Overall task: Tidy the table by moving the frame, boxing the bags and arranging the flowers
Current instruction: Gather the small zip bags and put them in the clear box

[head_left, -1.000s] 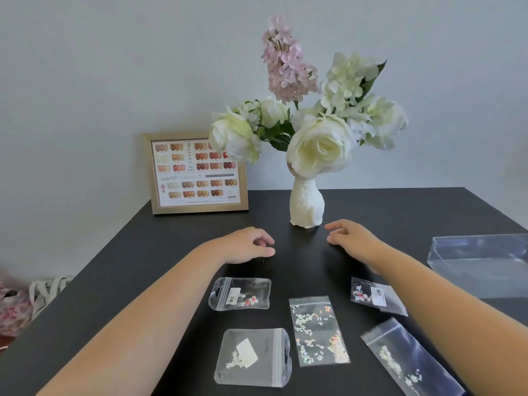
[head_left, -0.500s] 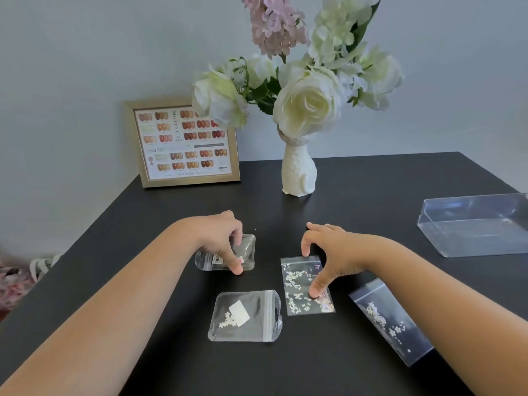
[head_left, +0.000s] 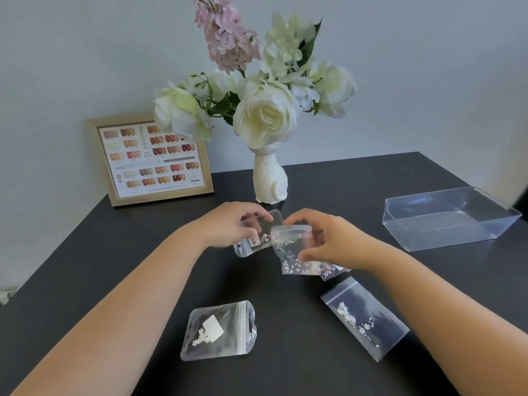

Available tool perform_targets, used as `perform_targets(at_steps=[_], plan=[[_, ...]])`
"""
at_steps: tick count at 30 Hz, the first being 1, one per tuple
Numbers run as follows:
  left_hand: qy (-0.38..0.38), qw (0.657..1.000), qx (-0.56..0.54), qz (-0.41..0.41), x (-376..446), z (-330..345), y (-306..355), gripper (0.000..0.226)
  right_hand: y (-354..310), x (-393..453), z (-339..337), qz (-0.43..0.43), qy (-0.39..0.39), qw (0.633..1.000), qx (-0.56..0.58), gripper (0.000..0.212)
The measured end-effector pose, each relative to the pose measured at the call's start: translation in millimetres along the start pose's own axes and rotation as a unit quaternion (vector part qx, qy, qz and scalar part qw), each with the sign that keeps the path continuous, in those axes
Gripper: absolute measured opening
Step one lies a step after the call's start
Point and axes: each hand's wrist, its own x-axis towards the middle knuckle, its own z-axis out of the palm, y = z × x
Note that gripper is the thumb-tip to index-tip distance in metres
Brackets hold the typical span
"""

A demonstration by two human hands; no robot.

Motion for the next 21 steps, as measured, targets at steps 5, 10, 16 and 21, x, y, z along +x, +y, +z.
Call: perform_targets(at_steps=[5,10,16,21], plan=[[0.033,0.997,-0.035,0.067,33,22,44,0.036,26,-33,-51,0.009,0.16,0.983,0.089,0.076],[0.082,0.985,-0.034,0.148,68,46,105,0.032,56,-73,-116,0.043,0.36,0.931,0.052,0.032],[0.106,0.951,-0.076,0.279,96,80,175,0.018,85,-107,-166,0.102,0.478,0.872,0.016,0.022],[0.122,0.93,-0.052,0.343,113,113,214,0.018,117,-114,-170,0.187,0.381,0.905,-0.03,0.023]])
